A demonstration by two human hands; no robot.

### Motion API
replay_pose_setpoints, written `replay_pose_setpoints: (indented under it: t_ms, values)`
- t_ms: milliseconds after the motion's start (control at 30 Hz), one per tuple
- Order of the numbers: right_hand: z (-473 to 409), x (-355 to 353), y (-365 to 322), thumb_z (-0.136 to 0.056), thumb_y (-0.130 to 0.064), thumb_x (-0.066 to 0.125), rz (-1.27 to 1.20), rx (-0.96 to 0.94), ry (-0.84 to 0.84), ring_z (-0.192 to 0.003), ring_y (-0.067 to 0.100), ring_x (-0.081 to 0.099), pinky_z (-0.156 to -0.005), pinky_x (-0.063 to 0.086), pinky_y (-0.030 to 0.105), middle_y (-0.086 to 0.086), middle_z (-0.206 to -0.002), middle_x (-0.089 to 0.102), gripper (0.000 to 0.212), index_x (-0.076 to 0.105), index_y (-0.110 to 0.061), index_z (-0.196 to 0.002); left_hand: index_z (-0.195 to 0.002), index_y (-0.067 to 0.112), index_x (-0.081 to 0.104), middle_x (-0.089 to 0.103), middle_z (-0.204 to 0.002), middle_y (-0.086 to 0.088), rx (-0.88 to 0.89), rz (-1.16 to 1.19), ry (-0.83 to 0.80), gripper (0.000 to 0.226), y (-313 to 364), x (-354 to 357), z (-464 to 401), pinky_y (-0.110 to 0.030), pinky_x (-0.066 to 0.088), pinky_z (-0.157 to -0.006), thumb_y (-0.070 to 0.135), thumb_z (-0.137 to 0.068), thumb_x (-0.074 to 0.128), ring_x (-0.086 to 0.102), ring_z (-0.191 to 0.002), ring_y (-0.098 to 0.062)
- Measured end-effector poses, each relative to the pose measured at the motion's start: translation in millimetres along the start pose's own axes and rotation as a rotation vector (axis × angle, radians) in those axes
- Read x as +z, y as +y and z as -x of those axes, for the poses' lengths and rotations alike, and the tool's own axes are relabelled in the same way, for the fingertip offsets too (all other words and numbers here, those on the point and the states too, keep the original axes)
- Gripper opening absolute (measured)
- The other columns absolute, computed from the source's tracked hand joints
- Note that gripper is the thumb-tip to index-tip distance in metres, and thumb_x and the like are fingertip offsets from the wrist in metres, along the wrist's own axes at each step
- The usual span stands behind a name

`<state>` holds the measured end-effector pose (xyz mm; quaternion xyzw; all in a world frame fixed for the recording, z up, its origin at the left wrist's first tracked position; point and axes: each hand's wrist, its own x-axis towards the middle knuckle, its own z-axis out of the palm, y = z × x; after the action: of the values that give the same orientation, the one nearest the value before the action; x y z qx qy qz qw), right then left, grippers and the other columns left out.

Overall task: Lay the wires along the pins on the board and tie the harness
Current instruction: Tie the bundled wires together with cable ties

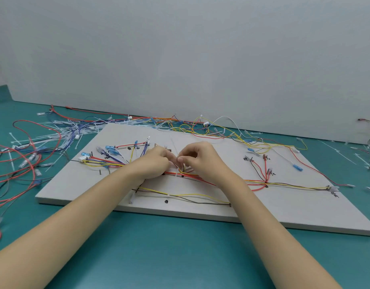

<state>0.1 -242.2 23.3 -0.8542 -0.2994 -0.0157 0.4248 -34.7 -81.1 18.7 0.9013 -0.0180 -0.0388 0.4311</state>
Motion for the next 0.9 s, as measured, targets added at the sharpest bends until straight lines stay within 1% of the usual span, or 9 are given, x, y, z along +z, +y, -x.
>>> replay_pose_setpoints:
  t_ms: [33, 100, 133, 233, 267, 367, 500, 800, 900]
  values:
    - [-2.1, -1.5, -0.7, -0.084, 0.0, 0.066, 0.047, -0.003, -0.017, -0.063, 0.009, 0.055, -0.065, 0.046, 0.025, 0.003, -0.07, 0.066, 0.01, 0.074, -0.004, -0.08, -0.088, 0.018, 0.077, 0.071, -0.107, -0.007, -0.02, 0.036, -0.001, 0.049, 2.2, 0.0, 1.3, -0.02, 0.043, -0.085, -0.011, -0.084, 0.039, 0.057, -0.11, -0.017]
    - [-6.5, -4.2, -3.2, -0.084, -0.002, 0.065, 0.121, 0.007, -0.058, -0.066, 0.012, 0.056, -0.067, 0.046, 0.028, 0.004, -0.071, 0.066, 0.01, 0.073, -0.005, -0.079, -0.09, 0.015, 0.078, 0.072, -0.105, -0.007, -0.054, 0.063, -0.013, 0.054, 7.0, -1.4, 3.0, -0.017, 0.04, -0.073, -0.014, -0.079, 0.034, 0.056, -0.102, -0.014]
    - [-8.7, -4.9, -4.4, -0.085, -0.003, 0.065, 0.148, 0.02, -0.079, -0.068, 0.016, 0.057, -0.067, 0.046, 0.03, 0.005, -0.071, 0.066, 0.01, 0.073, -0.005, -0.078, -0.092, 0.014, 0.077, 0.071, -0.107, -0.008, -0.067, 0.058, -0.015, 0.054, 9.0, -2.8, 3.0, -0.019, 0.041, -0.074, -0.014, -0.078, 0.033, 0.055, -0.102, -0.016]
    - [-13.9, -5.3, -8.1, -0.085, -0.006, 0.063, 0.226, 0.053, -0.132, -0.071, 0.02, 0.059, -0.069, 0.049, 0.035, 0.007, -0.074, 0.069, 0.012, 0.074, -0.004, -0.078, -0.098, 0.013, 0.077, 0.069, -0.116, -0.01, -0.11, 0.04, -0.007, 0.051, 12.3, -6.2, 1.8, -0.031, 0.045, -0.094, -0.012, -0.083, 0.035, 0.054, -0.114, -0.026]
    - [-14.9, -5.4, -9.7, -0.085, -0.006, 0.063, 0.247, 0.06, -0.147, -0.069, 0.018, 0.057, -0.068, 0.049, 0.034, 0.009, -0.074, 0.069, 0.013, 0.074, -0.004, -0.078, -0.1, 0.012, 0.076, 0.068, -0.118, -0.011, -0.126, 0.05, -0.004, 0.048, 13.8, -6.5, 1.3, -0.032, 0.045, -0.094, -0.011, -0.085, 0.036, 0.055, -0.113, -0.028]
    - [-17.4, -7.1, -14.4, -0.085, -0.006, 0.06, 0.31, 0.084, -0.188, -0.061, 0.017, 0.05, -0.059, 0.043, 0.03, 0.014, -0.075, 0.069, 0.016, 0.075, -0.005, -0.078, -0.103, 0.009, 0.075, 0.064, -0.124, -0.015, -0.164, 0.088, -0.017, 0.037, 18.7, -7.2, 1.7, -0.029, 0.041, -0.08, -0.005, -0.088, 0.045, 0.048, -0.093, -0.024]
    - [-19.3, -8.7, -19.9, -0.085, -0.005, 0.061, 0.365, 0.084, -0.206, -0.054, 0.011, 0.045, -0.05, 0.036, 0.024, 0.001, -0.062, 0.061, 0.015, 0.076, -0.004, -0.081, -0.101, 0.008, 0.075, 0.065, -0.124, -0.013, -0.177, 0.129, -0.031, 0.031, 18.2, -7.6, 1.0, -0.029, 0.039, -0.083, -0.002, -0.087, 0.049, 0.048, -0.096, -0.022]
    - [-12.4, -5.4, -11.6, -0.086, -0.004, 0.06, 0.302, 0.018, -0.121, -0.065, 0.014, 0.052, -0.059, 0.041, 0.026, 0.004, -0.073, 0.064, 0.013, 0.072, -0.003, -0.081, -0.096, 0.012, 0.077, 0.065, -0.119, -0.011, -0.186, 0.109, -0.045, 0.035, 17.7, -9.0, 1.5, -0.03, 0.04, -0.084, -0.001, -0.087, 0.047, 0.045, -0.088, -0.021]
    - [-12.8, -6.2, -11.9, -0.089, -0.007, 0.061, 0.232, 0.037, -0.097, -0.061, 0.005, 0.049, -0.055, 0.037, 0.017, -0.004, -0.067, 0.059, 0.013, 0.07, -0.008, -0.078, -0.097, 0.012, 0.076, 0.061, -0.103, -0.01, -0.18, 0.11, -0.059, 0.041, 19.0, -9.5, 3.0, -0.023, 0.038, -0.069, -0.004, -0.087, 0.04, 0.043, -0.074, -0.015]
